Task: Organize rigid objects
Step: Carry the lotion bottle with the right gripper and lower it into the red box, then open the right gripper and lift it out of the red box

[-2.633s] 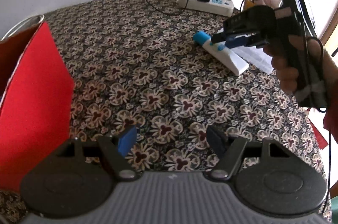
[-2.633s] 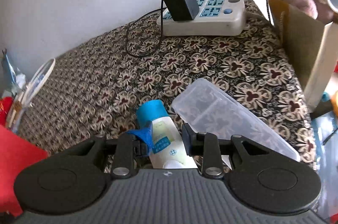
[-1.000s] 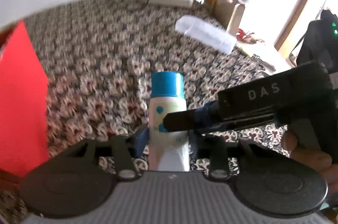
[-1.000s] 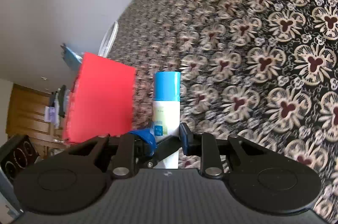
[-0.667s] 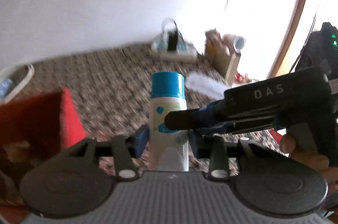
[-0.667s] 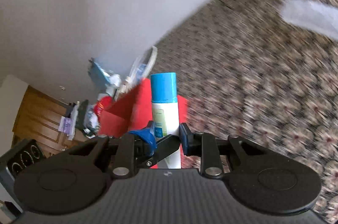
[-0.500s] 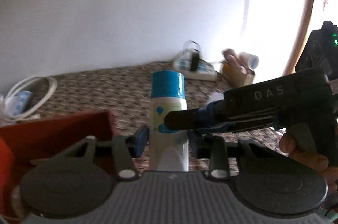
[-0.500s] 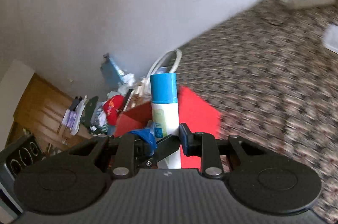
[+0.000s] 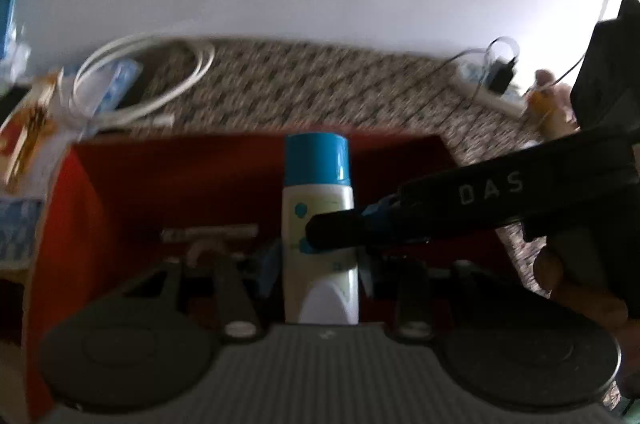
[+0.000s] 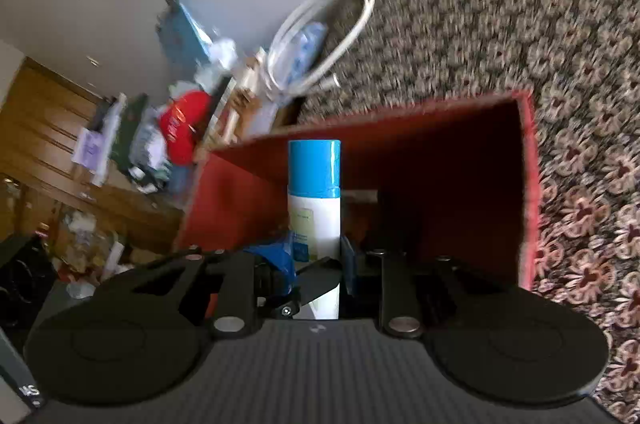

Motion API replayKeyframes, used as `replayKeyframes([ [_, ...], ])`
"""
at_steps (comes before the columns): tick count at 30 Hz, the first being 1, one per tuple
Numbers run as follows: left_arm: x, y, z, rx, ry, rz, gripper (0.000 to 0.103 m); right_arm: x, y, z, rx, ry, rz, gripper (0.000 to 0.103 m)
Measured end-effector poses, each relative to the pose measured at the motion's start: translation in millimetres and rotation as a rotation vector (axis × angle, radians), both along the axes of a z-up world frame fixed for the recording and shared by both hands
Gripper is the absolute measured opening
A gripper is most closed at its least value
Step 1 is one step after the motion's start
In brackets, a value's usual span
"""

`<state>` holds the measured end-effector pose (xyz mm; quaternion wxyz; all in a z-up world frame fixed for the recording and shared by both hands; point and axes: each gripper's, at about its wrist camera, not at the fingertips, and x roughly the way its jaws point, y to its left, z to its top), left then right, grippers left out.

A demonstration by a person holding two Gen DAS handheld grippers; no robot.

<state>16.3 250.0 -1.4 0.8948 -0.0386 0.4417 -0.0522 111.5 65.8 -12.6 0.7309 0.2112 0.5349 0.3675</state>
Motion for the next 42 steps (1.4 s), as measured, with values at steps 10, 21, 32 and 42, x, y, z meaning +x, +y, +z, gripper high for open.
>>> replayKeyframes([
  [10,9.9,23.4,-22.8,0.066,0.121,0.055,0.035,-6.0,34.0,-12.7,-0.108,-0.03,0.029,0.006],
  [21,2.8,20.5,-13.8,0.125,0.095,0.073,0.033,-12.7,21.2,-4.2,-0.127,-0.089,-0.078,0.006],
  [32,-11.6,3.5,7.0,0.201,0.039,0.091,0.048,-37.0,-7.9,14.3,-0.12,-0.127,-0.194,0.006],
  [42,-26.2,-23.7,27.0,0.268,-0.007,0.088,0.059,-62.1,-28.0,31.3,-0.116,-0.176,-0.218,0.007],
])
